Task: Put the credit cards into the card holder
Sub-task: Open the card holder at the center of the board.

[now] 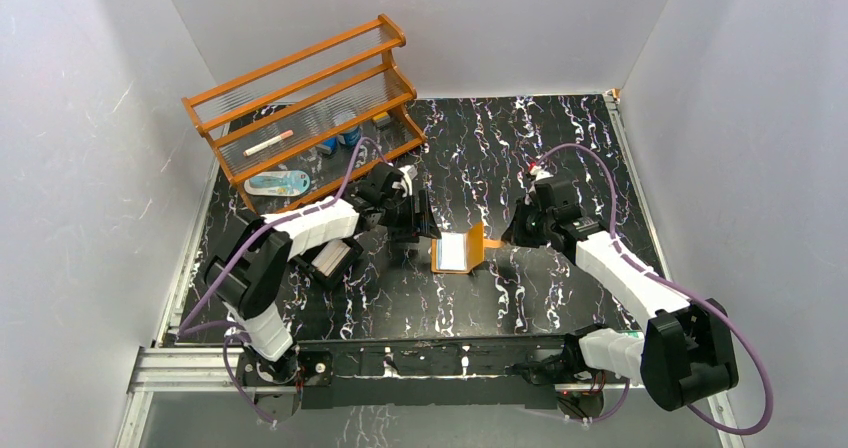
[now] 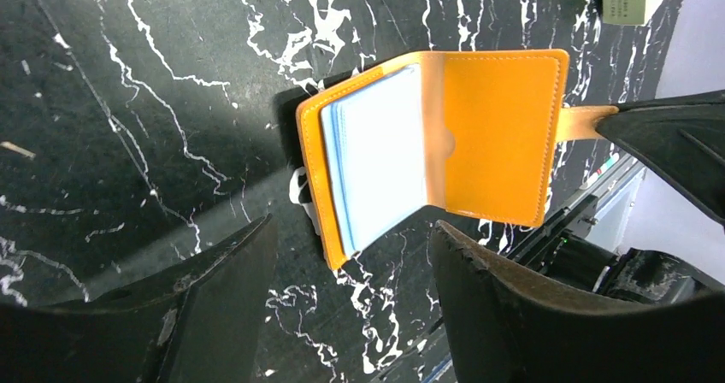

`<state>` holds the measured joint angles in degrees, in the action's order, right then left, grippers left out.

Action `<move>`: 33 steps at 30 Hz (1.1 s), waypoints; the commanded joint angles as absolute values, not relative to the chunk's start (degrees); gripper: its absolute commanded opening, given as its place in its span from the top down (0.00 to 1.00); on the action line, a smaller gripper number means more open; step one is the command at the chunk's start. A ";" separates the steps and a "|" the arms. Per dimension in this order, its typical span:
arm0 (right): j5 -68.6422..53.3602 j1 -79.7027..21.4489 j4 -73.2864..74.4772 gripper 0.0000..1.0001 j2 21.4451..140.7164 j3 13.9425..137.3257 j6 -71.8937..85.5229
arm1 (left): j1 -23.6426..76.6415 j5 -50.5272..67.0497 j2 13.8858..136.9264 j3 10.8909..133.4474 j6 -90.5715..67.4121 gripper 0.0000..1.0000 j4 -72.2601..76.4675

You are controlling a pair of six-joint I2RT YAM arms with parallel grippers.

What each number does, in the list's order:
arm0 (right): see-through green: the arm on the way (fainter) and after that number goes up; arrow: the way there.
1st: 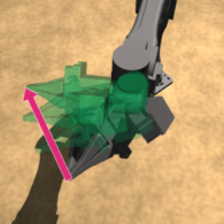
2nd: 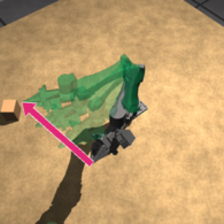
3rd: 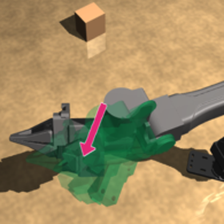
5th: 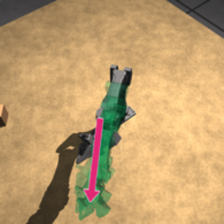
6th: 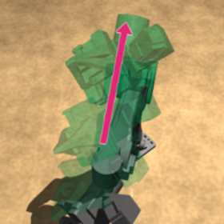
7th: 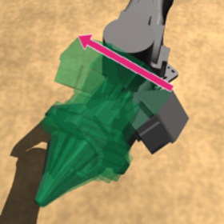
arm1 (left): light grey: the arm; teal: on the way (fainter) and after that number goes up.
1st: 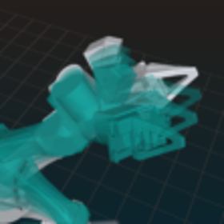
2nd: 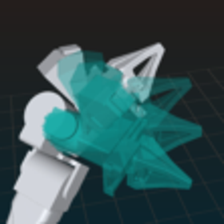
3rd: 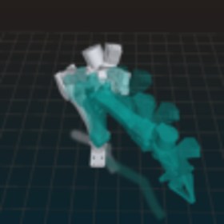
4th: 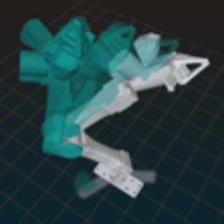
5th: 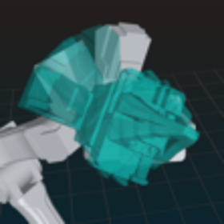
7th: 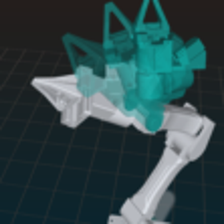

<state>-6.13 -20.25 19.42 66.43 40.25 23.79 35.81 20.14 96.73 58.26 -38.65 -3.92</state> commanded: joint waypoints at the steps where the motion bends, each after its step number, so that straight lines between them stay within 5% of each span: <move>1: -5.22 -19.86 17.93 1.00 65.56 38.67 23.62 | 36.21 21.69 99.02 60.14 -38.25 0.36 -1.13; 15: -3.62 -19.15 18.97 1.00 66.14 38.07 24.79 | 38.14 24.88 103.37 58.35 -41.46 0.38 5.76; 25: -3.47 -19.07 19.63 1.00 65.40 37.73 25.03 | 38.65 26.16 103.53 57.52 -41.33 0.54 8.48; 33: -3.54 -19.07 19.13 1.00 65.88 37.18 25.39 | 39.04 28.74 103.98 56.08 -42.69 0.55 12.87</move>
